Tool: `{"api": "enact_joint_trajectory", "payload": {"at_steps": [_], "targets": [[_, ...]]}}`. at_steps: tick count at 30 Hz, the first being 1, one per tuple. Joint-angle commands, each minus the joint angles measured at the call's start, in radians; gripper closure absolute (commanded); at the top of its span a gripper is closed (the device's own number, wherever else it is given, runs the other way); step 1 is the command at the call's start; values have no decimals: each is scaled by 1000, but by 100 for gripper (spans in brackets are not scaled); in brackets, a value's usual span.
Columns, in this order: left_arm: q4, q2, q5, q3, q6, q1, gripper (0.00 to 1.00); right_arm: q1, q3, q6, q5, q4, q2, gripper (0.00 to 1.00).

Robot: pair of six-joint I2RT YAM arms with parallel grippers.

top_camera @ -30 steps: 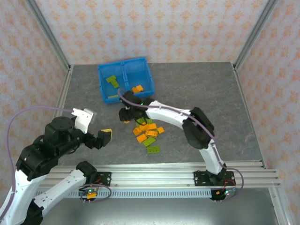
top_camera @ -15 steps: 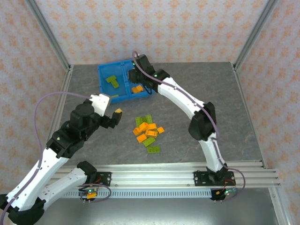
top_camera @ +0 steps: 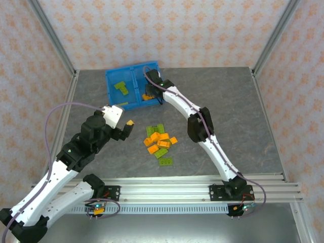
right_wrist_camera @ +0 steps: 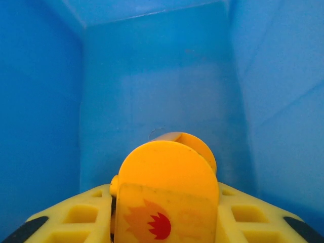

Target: Sort the legos into containers by color

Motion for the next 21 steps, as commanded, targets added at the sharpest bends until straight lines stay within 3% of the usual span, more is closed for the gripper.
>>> {"api": "enact_joint_trajectory", "payload": {"at_steps": [1, 8, 15, 21], "targets": [[26, 14, 5, 7, 22, 4, 0, 9, 46, 13, -15, 12, -26, 53], [17, 7, 36, 1, 42, 4, 0, 9, 66, 20, -32, -33, -112, 50], [-7, -2, 25, 6, 57, 3, 0, 9, 43, -21, -23, -75, -261, 35], [-17, -17, 22, 6, 72, 4, 0, 9, 7, -48, -39, -187, -394, 36]]}}
